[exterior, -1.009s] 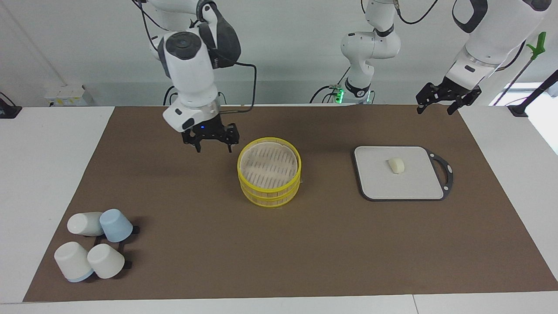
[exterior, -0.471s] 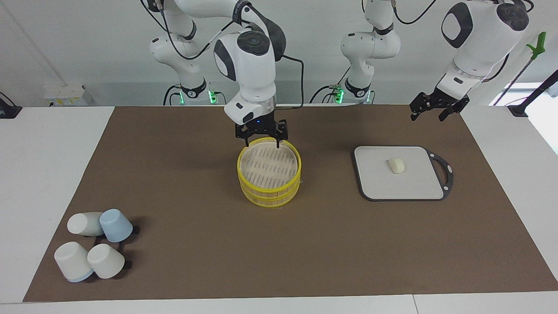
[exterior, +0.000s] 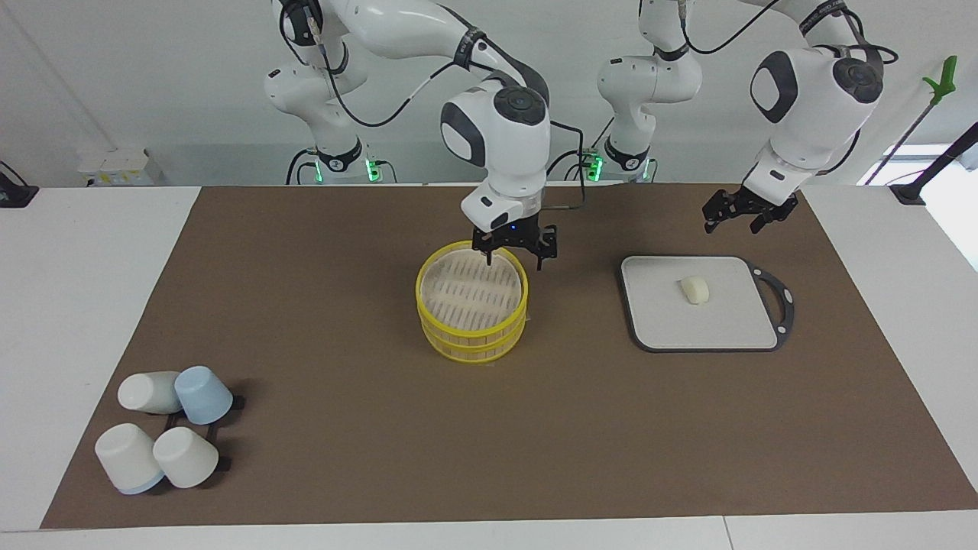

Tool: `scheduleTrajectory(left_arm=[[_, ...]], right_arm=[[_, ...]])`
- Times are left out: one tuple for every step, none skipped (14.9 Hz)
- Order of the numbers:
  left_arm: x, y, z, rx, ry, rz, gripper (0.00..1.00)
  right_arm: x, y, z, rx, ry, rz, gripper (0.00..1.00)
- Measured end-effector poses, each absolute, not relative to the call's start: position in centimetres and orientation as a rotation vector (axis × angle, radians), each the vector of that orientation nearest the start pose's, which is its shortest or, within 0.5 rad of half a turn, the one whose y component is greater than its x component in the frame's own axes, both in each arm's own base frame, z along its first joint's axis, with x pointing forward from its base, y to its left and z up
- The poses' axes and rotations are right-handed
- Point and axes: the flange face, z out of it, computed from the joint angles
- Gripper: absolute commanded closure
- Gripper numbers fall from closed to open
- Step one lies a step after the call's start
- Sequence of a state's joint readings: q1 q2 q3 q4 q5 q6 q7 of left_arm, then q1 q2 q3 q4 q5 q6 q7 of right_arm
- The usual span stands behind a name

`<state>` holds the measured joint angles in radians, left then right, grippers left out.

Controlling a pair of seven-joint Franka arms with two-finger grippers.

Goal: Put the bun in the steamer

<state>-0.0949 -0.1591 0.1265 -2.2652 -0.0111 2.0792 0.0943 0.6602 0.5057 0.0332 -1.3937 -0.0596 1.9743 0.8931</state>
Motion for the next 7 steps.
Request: scheduleTrajectory(left_arm=[[49.0,1.6,41.5,-3.17,0.093,0.034,0.0],[49.1,1.6,40.6,-3.167,0.092,0.029,0.0],[49.4,1.5,39.7,-3.165,0.092,0.024,0.0],[49.8,1.5,38.8,-3.162,0.091,0.015,0.0],[50.1,1.4,37.8,-3.159,0.083,0.006,0.0],[50.4,1.2,36.8,-3.156,0.066,-0.001,0.0],[50.6,1.1,35.6,-3.153,0.045,-0.011,0.0]], right_arm=[[55.3,44.7,42.0,-3.103,0.278,-0.128,0.0],[55.4,44.6,41.7,-3.106,0.272,-0.127,0.0],[55.3,44.6,41.5,-3.109,0.269,-0.123,0.0],[55.3,44.6,41.3,-3.11,0.268,-0.12,0.0],[55.2,44.6,41.1,-3.113,0.267,-0.116,0.0],[55.1,44.6,40.9,-3.117,0.265,-0.111,0.0],[54.9,44.7,40.6,-3.12,0.261,-0.105,0.04]])
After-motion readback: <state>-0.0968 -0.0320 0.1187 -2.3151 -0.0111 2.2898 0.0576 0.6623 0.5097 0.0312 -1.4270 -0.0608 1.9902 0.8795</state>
